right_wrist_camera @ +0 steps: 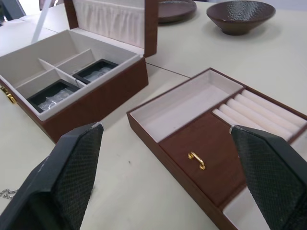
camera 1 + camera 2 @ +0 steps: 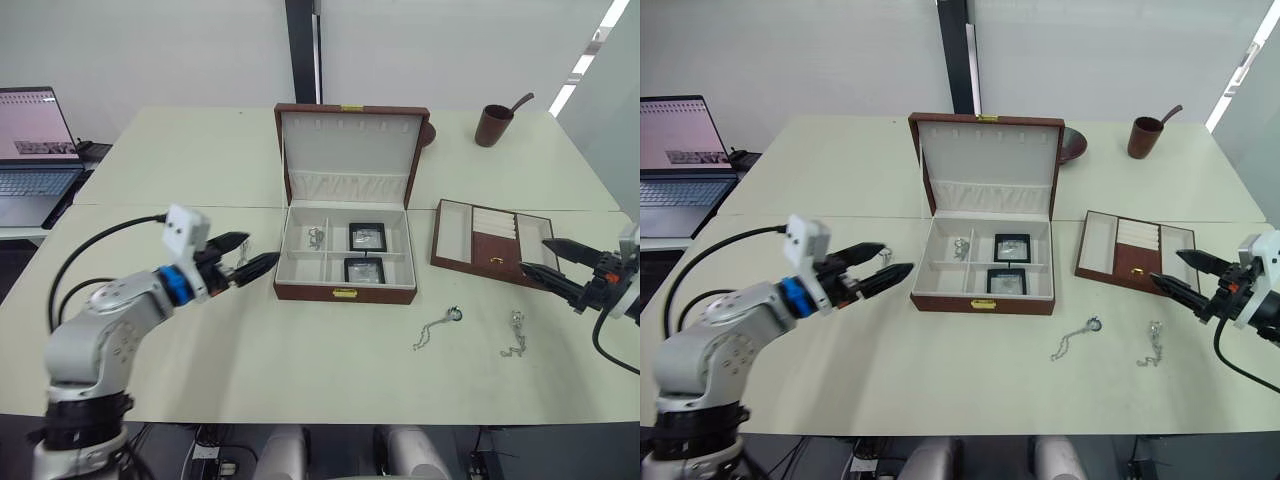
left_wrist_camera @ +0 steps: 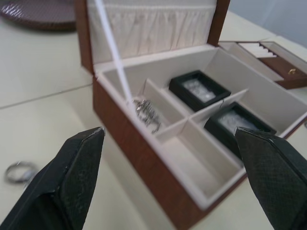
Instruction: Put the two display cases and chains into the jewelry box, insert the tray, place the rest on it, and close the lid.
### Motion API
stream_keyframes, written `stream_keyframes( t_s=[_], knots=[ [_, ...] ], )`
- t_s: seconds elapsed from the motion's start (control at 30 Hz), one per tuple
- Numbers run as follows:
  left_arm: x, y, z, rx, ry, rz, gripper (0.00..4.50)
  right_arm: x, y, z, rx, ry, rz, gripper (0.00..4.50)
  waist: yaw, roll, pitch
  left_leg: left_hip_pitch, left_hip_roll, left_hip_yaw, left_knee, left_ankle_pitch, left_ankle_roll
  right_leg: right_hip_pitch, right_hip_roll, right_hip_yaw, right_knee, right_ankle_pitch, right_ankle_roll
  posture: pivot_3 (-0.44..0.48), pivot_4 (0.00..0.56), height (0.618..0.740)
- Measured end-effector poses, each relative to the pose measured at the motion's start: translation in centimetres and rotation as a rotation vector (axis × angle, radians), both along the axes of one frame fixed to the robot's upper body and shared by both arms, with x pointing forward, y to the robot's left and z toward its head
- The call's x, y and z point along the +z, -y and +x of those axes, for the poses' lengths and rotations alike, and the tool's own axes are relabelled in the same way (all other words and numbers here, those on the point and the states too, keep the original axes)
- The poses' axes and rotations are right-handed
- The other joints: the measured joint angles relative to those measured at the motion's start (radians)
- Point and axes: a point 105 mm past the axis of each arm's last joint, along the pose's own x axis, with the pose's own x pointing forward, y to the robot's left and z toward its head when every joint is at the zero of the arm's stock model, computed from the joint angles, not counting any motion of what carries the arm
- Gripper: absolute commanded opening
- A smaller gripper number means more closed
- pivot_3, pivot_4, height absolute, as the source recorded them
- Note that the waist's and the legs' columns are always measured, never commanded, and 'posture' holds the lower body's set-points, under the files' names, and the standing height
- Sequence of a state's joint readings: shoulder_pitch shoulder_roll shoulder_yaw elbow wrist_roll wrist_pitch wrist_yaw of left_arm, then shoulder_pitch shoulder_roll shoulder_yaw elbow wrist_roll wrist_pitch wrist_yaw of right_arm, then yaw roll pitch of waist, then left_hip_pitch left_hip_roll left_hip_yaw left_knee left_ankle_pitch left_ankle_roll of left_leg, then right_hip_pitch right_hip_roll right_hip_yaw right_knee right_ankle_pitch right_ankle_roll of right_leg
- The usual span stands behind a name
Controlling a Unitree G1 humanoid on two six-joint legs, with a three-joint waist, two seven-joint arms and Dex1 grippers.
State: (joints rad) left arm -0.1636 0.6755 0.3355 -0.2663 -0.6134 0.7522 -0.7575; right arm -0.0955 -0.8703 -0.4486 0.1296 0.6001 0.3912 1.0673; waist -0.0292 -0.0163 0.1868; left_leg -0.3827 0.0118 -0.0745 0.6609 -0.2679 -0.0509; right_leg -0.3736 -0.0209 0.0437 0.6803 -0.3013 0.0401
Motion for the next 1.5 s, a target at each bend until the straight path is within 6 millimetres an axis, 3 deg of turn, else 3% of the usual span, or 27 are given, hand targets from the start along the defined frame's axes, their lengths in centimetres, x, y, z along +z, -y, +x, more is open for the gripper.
stream_keyframes(
  t_s=[0.2,0.4,0.63,0.93,1.5],
  knots=[
    [-0.8,-6.1,-1.6,0.200,0.005,0.023,4.48,-2.0,3.5,0.0,-0.155,-0.019,-0.011,4.50,0.000,0.000,0.000,0.000,0.000,0.001,0.000,0.000,0.000,0.000,0.000,0.000,0.000,0.000,0.000,0.000,0.150,0.740],
    [-2.0,-12.3,-2.2,0.540,0.062,0.114,4.48,-4.1,6.4,0.2,-0.324,-0.006,-0.022,4.50,-0.001,0.000,0.000,0.001,0.001,0.001,0.000,0.000,0.000,0.000,-0.001,0.001,0.000,0.000,0.000,0.000,0.150,0.740],
    [-4.7,-17.4,-3.9,0.859,0.072,0.182,4.48,-5.9,9.4,-0.3,-0.503,0.012,-0.019,4.50,-0.001,0.000,0.000,0.001,0.001,0.002,-0.001,0.000,0.000,0.000,-0.001,0.002,0.000,0.000,0.000,0.000,0.150,0.740],
    [-6.8,-18.2,-4.2,0.981,0.061,0.164,4.48,-6.9,9.9,-0.1,-0.558,0.029,-0.013,4.50,-0.002,0.000,0.000,0.001,0.001,0.002,-0.001,0.000,0.000,0.000,-0.001,0.001,0.000,0.000,0.000,0.000,0.150,0.740],
    [-6.9,-17.0,-3.2,0.932,0.061,0.155,4.48,-7.0,9.8,-0.1,-0.547,0.025,-0.005,4.50,-0.002,0.000,0.000,0.001,0.001,0.002,-0.001,0.000,0.000,0.000,-0.001,0.001,0.000,0.000,0.000,0.000,0.150,0.740]
  ],
)
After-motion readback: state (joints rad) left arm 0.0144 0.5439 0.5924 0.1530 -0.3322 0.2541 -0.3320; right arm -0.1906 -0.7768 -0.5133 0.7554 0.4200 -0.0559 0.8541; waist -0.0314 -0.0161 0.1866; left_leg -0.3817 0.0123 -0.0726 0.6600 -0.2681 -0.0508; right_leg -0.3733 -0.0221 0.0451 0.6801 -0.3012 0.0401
